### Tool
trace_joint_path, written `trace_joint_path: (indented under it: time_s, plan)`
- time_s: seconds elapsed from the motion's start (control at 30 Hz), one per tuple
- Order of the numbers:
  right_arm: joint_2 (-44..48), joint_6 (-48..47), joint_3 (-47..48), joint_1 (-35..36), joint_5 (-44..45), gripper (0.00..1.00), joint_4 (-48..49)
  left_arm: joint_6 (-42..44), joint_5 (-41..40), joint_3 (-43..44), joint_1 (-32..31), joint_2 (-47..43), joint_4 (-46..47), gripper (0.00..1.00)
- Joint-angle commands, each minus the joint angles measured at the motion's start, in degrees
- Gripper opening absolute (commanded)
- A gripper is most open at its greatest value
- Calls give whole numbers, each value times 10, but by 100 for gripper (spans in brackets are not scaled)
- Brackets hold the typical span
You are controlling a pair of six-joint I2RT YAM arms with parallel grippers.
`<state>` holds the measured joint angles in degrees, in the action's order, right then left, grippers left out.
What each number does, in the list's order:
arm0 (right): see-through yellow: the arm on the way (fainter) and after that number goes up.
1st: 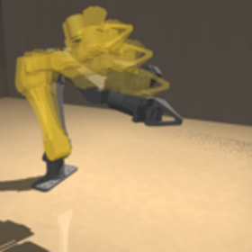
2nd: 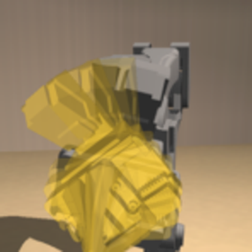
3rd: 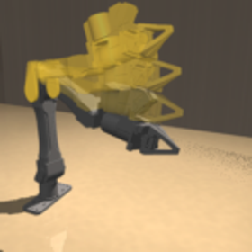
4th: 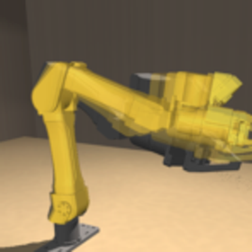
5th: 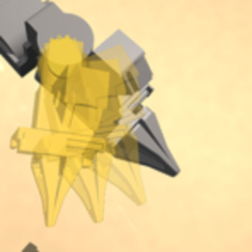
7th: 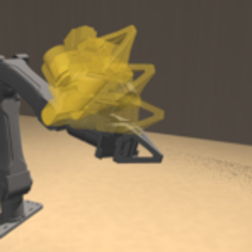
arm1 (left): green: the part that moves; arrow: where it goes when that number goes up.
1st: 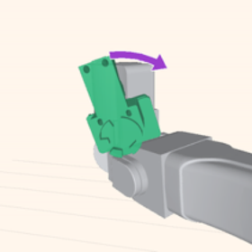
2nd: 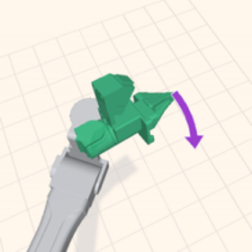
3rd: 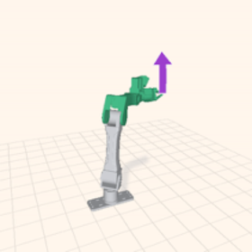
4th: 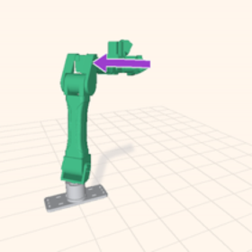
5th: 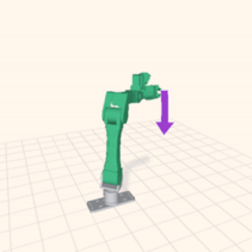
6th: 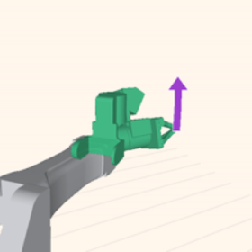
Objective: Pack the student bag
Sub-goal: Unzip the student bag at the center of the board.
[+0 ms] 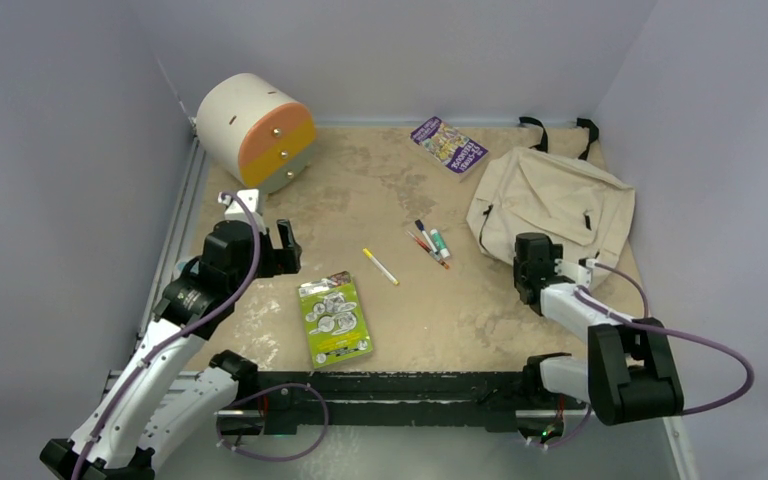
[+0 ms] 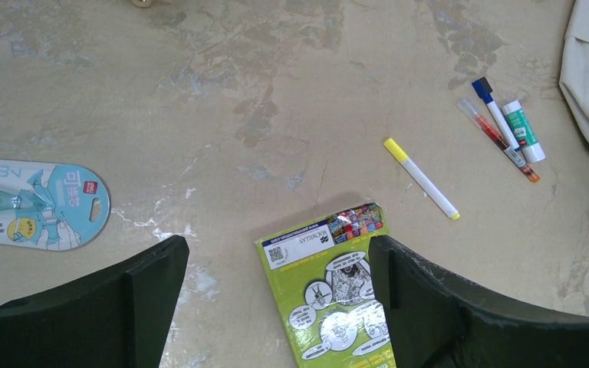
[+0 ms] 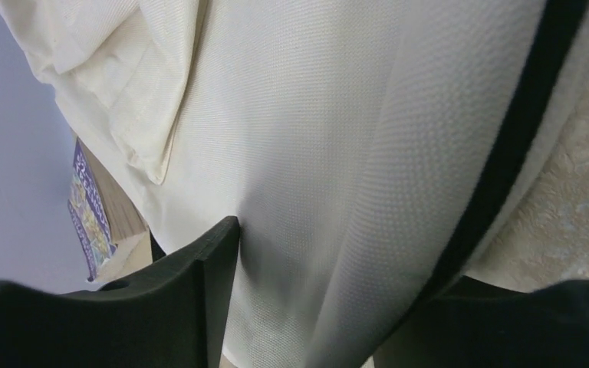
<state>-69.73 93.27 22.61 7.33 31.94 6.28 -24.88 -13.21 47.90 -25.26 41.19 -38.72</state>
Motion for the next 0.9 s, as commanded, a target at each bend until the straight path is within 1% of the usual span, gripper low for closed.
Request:
trace_joint_path:
  time_s: [0.0,0.13,0.23,0.33,0.37,0.43,0.57,0.63,0.77,0.87]
  plan:
    - [1,-40,11,-6,14,52,43,-2,2,7,-3,-11,19,87]
    - [30,-62,12,-7,1,32,46,-5,-1,6,-3,-10,21,87]
    - [66,-74,15,-7,-22,20,50,-10,13,5,-3,-6,32,87]
    - [100,-82,21,-7,-49,12,48,-22,69,1,-3,-1,58,87]
    - [110,-82,24,-7,-56,7,42,-26,91,0,-3,1,72,87]
    - [131,-81,31,-7,-65,0,31,-41,126,3,-3,10,96,88]
    - [185,-64,42,-7,-87,0,14,-68,192,12,-3,35,150,89]
    - [208,-52,44,-7,-105,0,14,-84,225,12,-3,52,198,89]
    - [239,-5,34,-7,-163,0,16,-130,301,19,-3,104,277,89]
    - [251,32,12,-7,-220,0,22,-177,370,23,-4,159,359,90]
